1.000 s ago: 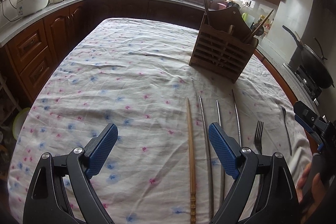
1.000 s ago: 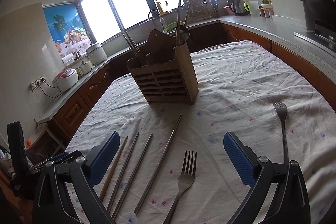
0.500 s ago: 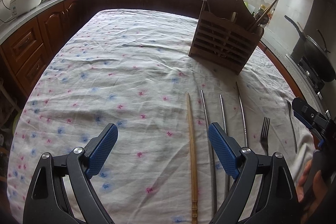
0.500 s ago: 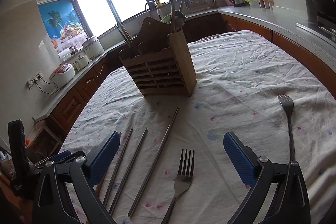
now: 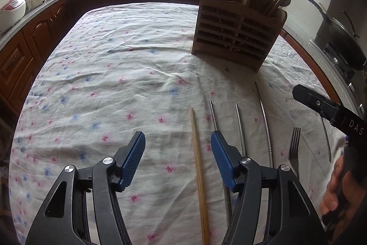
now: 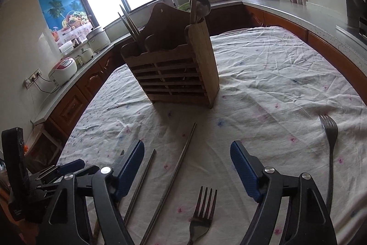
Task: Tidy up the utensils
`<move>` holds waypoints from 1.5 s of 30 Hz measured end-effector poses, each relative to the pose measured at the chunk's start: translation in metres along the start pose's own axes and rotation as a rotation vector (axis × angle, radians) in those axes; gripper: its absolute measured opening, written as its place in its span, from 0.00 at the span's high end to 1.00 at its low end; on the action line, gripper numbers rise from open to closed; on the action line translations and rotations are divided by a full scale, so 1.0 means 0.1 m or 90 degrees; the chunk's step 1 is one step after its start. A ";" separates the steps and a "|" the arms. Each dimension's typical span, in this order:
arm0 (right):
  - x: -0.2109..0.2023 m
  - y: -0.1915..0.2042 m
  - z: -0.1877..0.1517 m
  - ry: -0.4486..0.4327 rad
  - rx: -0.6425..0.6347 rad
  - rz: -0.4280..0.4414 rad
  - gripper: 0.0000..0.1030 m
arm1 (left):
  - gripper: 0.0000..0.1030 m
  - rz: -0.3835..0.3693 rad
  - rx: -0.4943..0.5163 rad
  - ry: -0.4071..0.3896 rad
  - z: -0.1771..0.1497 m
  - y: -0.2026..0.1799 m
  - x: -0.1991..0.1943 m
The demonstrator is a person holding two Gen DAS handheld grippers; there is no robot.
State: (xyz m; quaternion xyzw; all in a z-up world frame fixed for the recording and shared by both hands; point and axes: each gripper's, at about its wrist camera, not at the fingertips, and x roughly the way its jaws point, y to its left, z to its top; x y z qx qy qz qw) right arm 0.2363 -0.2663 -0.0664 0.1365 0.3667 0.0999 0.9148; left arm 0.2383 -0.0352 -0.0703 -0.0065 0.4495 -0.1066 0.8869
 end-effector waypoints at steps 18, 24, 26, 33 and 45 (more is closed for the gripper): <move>0.83 0.13 0.17 0.112 -0.067 -0.074 0.77 | 0.87 0.024 0.063 0.051 0.14 -0.19 0.40; 0.78 0.08 0.14 0.105 -0.065 -0.059 0.93 | 0.95 -0.002 0.042 0.046 0.16 -0.11 0.37; 0.74 0.02 0.15 0.107 -0.032 -0.021 0.95 | 0.95 -0.027 0.018 0.045 0.15 -0.03 0.32; 0.31 0.06 0.18 0.070 -0.006 0.059 0.96 | 0.96 -0.083 -0.034 0.003 0.15 0.14 -0.08; -0.40 0.30 0.27 -0.020 -0.019 0.104 0.96 | 0.96 -0.114 -0.049 -0.085 0.12 0.22 -0.84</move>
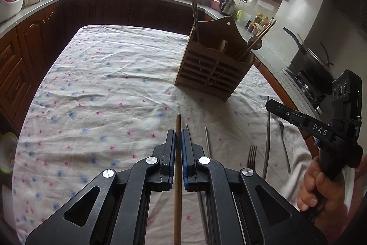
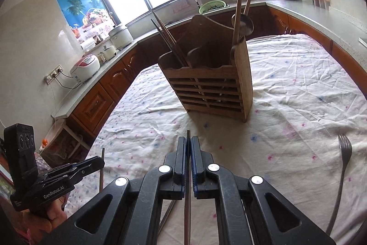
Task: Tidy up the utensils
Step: 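Lift both held chopsticks and carry them over the wooden holder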
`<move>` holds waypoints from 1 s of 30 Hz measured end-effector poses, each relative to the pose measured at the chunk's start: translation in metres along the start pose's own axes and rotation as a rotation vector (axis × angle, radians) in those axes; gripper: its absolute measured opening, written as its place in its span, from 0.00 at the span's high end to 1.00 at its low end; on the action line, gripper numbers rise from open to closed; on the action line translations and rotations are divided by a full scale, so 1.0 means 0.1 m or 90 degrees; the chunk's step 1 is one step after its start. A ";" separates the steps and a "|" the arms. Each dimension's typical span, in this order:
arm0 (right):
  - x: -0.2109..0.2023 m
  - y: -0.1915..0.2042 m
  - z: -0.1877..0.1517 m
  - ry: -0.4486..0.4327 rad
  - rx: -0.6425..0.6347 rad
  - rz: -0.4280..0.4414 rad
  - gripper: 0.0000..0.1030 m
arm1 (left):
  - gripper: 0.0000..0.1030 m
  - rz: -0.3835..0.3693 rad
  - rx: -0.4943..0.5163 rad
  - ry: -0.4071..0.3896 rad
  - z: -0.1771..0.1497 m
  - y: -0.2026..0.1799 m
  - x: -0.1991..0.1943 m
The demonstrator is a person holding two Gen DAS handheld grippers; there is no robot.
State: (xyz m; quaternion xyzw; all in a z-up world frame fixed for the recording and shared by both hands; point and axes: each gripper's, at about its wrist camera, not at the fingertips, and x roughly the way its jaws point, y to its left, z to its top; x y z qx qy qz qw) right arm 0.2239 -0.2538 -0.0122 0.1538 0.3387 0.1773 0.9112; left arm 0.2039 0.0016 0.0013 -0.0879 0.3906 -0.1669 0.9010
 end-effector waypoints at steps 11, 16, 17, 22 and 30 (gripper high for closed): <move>-0.52 0.20 0.05 -0.077 -0.028 0.002 0.96 | 0.96 -0.018 0.007 -0.074 0.00 -0.10 -0.54; -0.70 0.27 0.08 -0.105 -0.043 0.002 0.96 | 0.96 -0.026 0.007 -0.103 0.02 -0.12 -0.72; -0.73 0.27 0.09 -0.111 -0.045 0.003 0.96 | 0.96 -0.027 0.007 -0.110 0.03 -0.13 -0.75; -0.85 0.31 0.14 -0.140 -0.054 -0.001 0.96 | 0.96 -0.033 0.008 -0.136 0.07 -0.15 -0.87; -0.94 0.27 0.25 -0.165 -0.054 -0.005 0.96 | 0.96 -0.034 0.012 -0.158 0.18 -0.17 -0.93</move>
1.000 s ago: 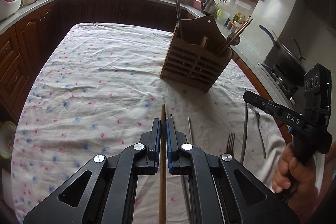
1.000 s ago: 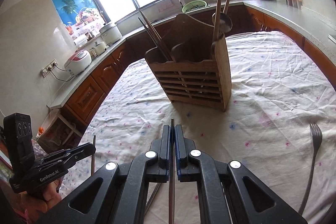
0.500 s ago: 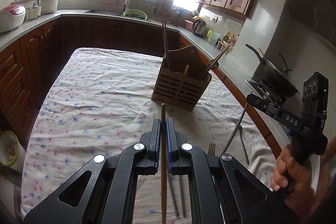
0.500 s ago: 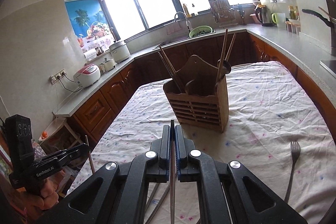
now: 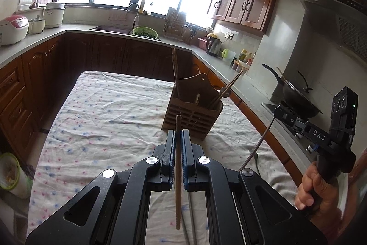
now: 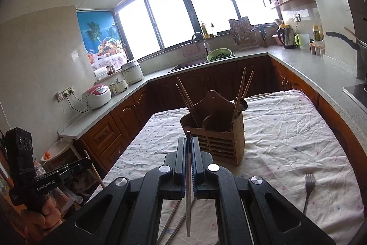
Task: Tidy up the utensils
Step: 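Lift both held chopsticks and carry them over the wooden holder, then lower the chopsticks into the holder and open both grippers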
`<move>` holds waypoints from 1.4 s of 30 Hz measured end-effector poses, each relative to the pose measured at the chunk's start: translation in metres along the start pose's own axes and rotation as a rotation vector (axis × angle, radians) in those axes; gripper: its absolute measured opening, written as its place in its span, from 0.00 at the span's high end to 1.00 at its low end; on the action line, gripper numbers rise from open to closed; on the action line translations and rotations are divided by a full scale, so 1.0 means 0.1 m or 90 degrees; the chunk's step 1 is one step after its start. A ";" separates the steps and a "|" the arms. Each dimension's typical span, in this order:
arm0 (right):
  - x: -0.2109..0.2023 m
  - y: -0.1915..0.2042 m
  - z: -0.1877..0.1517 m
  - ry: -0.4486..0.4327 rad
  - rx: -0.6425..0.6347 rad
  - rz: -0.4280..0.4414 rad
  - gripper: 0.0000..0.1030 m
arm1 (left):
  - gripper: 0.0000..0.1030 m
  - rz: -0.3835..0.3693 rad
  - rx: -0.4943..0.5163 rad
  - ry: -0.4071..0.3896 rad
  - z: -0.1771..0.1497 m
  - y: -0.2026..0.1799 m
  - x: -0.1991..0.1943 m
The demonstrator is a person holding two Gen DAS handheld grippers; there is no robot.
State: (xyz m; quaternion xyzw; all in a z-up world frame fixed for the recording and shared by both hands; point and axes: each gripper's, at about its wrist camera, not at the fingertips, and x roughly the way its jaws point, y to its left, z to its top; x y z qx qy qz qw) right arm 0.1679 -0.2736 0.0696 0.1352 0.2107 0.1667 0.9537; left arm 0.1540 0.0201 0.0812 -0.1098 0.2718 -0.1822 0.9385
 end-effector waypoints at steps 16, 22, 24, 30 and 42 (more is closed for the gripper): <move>0.06 -0.14 0.21 -0.030 0.009 -0.014 0.96 | 0.96 -0.008 0.005 -0.053 0.40 -0.05 0.10; 0.16 -0.21 0.49 -0.063 0.002 -0.030 0.96 | 0.96 -0.011 0.021 -0.099 0.79 -0.14 0.23; 0.20 -0.25 0.59 -0.076 0.003 -0.034 0.96 | 0.96 -0.014 0.028 -0.112 0.94 -0.16 0.29; 0.33 -0.33 0.94 -0.117 0.004 -0.044 0.96 | 0.96 -0.019 0.043 -0.150 1.36 -0.24 0.49; 0.63 -0.43 1.35 -0.194 -0.016 -0.079 0.96 | 0.96 -0.016 0.019 -0.188 1.88 -0.19 1.19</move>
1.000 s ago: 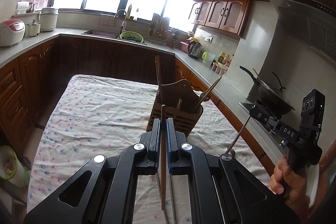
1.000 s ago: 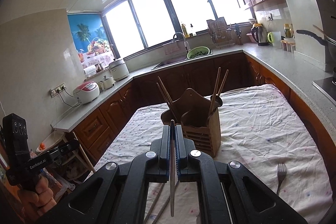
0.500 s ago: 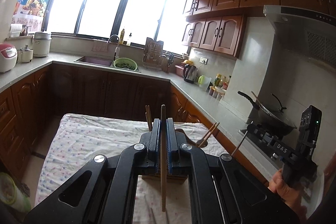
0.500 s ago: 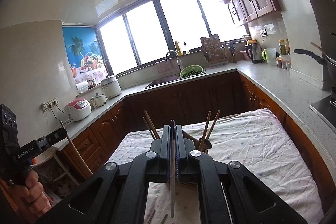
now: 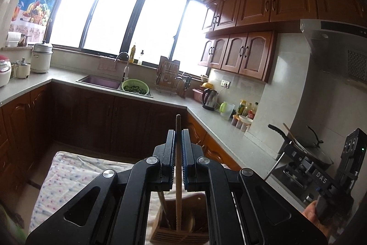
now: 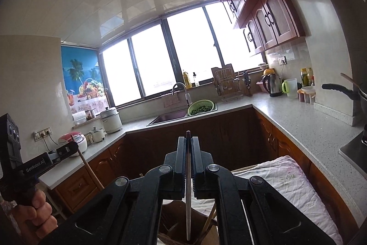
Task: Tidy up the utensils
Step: 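Lower the chopsticks into the holder and open both grippers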
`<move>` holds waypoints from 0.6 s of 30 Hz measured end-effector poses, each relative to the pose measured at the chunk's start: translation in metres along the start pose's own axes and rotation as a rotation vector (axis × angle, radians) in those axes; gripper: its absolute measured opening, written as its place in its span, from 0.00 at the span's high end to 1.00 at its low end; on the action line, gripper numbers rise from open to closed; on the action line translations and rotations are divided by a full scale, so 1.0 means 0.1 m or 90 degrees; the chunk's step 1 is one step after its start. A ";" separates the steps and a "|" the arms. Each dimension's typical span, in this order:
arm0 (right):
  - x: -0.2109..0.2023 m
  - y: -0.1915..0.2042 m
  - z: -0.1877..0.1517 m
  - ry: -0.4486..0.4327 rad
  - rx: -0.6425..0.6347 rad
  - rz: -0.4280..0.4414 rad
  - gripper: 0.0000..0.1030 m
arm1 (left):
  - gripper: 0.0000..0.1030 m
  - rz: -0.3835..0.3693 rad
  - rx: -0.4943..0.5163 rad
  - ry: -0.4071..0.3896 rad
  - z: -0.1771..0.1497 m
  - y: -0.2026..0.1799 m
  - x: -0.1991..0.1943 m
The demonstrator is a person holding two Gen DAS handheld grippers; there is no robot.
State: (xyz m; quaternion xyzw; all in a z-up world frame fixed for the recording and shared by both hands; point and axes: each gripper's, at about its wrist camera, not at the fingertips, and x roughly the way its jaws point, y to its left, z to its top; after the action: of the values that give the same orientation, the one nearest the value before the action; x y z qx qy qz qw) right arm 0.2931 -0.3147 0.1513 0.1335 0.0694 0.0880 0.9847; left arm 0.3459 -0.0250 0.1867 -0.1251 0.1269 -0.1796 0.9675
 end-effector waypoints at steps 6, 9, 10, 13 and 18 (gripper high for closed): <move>0.18 0.00 -0.22 0.013 -0.015 -0.012 0.96 | 0.96 0.019 -0.030 0.019 -0.23 0.15 0.35; 0.23 -0.02 -0.33 0.023 -0.013 -0.013 0.96 | 0.96 0.033 -0.049 0.029 -0.35 0.23 0.46; 0.25 -0.03 -0.36 0.026 -0.011 -0.014 0.96 | 0.96 0.035 -0.054 0.031 -0.39 0.25 0.49; 0.26 -0.07 -0.43 0.032 -0.003 -0.014 0.96 | 0.96 0.044 -0.056 0.039 -0.49 0.26 0.55; 0.27 -0.13 -0.57 0.042 0.017 -0.018 0.96 | 0.96 0.052 -0.045 0.047 -0.63 0.26 0.56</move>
State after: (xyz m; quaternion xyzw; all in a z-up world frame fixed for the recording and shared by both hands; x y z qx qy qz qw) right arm 0.3121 -0.3079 0.0898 0.1427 0.1051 0.0778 0.9811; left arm 0.3862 -0.0351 0.1092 -0.1468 0.1738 -0.1398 0.9637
